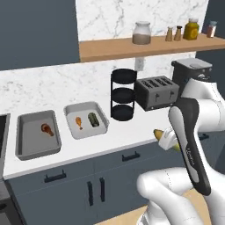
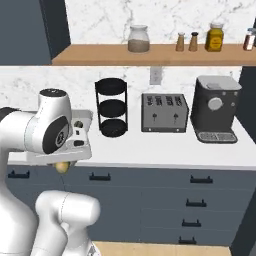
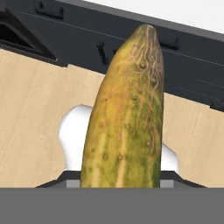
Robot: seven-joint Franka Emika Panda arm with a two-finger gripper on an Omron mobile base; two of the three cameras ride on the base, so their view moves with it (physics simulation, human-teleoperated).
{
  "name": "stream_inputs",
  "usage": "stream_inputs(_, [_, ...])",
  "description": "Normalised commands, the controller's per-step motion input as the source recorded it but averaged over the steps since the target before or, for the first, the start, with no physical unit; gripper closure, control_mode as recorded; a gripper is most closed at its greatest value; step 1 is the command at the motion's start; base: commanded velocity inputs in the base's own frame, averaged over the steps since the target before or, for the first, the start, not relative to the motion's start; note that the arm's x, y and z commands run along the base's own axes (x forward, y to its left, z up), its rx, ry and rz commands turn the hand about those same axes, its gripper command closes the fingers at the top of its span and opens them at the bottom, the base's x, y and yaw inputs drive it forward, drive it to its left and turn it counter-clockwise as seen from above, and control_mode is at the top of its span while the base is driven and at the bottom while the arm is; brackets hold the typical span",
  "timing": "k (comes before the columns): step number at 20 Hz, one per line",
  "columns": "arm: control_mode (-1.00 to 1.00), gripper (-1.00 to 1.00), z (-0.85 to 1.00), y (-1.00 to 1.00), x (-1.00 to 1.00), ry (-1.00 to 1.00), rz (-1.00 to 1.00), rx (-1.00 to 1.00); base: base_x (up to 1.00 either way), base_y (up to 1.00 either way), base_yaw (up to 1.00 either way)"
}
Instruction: Place one cucumber and one chicken drumstick in each tupperware on the nearby counter, to pack two identical lunches.
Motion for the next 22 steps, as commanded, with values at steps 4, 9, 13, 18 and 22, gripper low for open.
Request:
stream_inputs(4, [1.00,1.00,0.00,0.00,0.00,0.00,0.00,0.00,0.07,1.00,0.11])
stream_inputs(9, [1.00,1.00,0.00,0.00,0.00,0.00,0.00,0.00,0.43,0.91,0.26])
stream_inputs(13, [1.00,1.00,0.00,0.00,0.00,0.00,0.00,0.00,0.77,0.26,0.25])
stream_inputs(18, [1.00,1.00,0.00,0.00,0.00,0.00,0.00,0.00,0.77,0.01,0.16])
stream_inputs(22, [-1.00,1.00,-0.06,0.11,0.01,0.00,0.01,0.00,0.13,0.01,0.03])
